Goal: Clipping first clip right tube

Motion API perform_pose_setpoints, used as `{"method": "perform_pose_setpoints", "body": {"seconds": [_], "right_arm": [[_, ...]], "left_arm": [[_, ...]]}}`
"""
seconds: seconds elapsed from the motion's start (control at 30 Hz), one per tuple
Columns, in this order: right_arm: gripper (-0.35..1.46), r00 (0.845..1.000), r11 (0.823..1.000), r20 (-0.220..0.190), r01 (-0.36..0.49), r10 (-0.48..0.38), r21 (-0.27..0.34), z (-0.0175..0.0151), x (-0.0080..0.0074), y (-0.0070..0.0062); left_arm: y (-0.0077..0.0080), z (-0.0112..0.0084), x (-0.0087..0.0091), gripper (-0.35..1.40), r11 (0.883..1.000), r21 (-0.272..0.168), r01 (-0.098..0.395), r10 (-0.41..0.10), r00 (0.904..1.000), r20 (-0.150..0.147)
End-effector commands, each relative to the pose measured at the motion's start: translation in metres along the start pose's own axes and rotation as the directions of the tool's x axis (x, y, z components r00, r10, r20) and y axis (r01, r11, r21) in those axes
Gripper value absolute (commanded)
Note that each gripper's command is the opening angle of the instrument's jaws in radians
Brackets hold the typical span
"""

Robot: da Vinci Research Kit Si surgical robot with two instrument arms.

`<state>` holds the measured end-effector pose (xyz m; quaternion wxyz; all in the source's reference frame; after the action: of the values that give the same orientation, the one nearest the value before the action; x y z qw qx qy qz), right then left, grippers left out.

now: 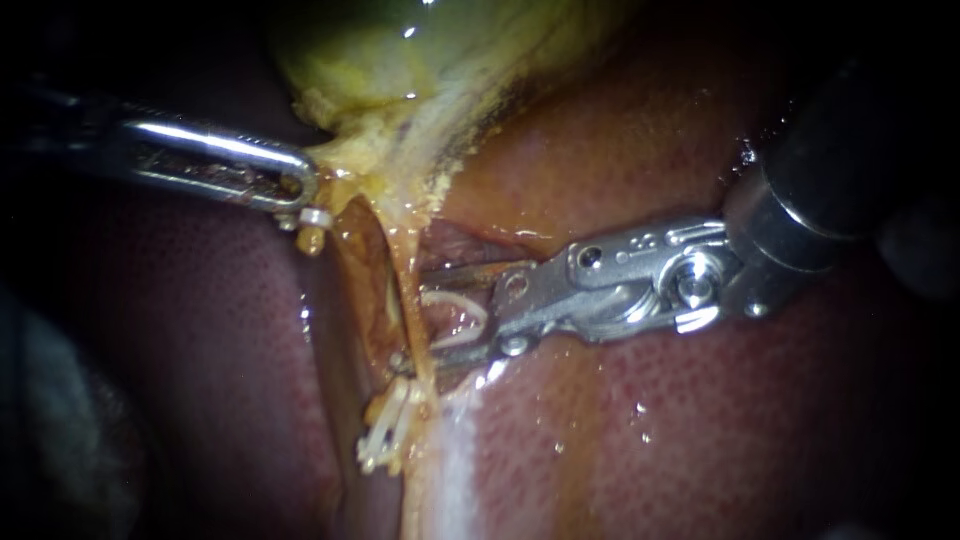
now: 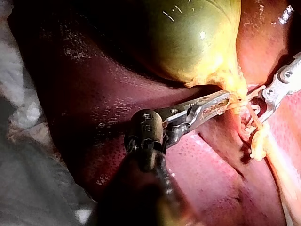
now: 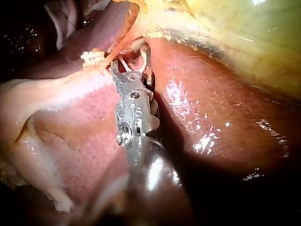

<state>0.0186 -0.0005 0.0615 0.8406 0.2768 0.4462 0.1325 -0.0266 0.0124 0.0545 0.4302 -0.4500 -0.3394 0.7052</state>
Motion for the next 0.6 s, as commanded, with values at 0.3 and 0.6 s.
{"method": "perform_pose_setpoints", "body": {"seconds": [0.3,0.6], "right_arm": [[0.42,1.0,1.0,-0.002,-0.002,0.002,0.018,-0.0033,0.0001,-0.0003],[0.42,0.997,0.997,-0.061,-0.036,0.04,0.063,-0.008,0.0006,-0.0006]], "left_arm": [[-0.0003,-0.0001,0.0,-0.35,1.0,-0.002,-0.001,0.001,1.0,0.001],[-0.0005,-0.0002,-0.0001,-0.35,1.0,-0.003,-0.001,0.001,1.0,0.001]]}}
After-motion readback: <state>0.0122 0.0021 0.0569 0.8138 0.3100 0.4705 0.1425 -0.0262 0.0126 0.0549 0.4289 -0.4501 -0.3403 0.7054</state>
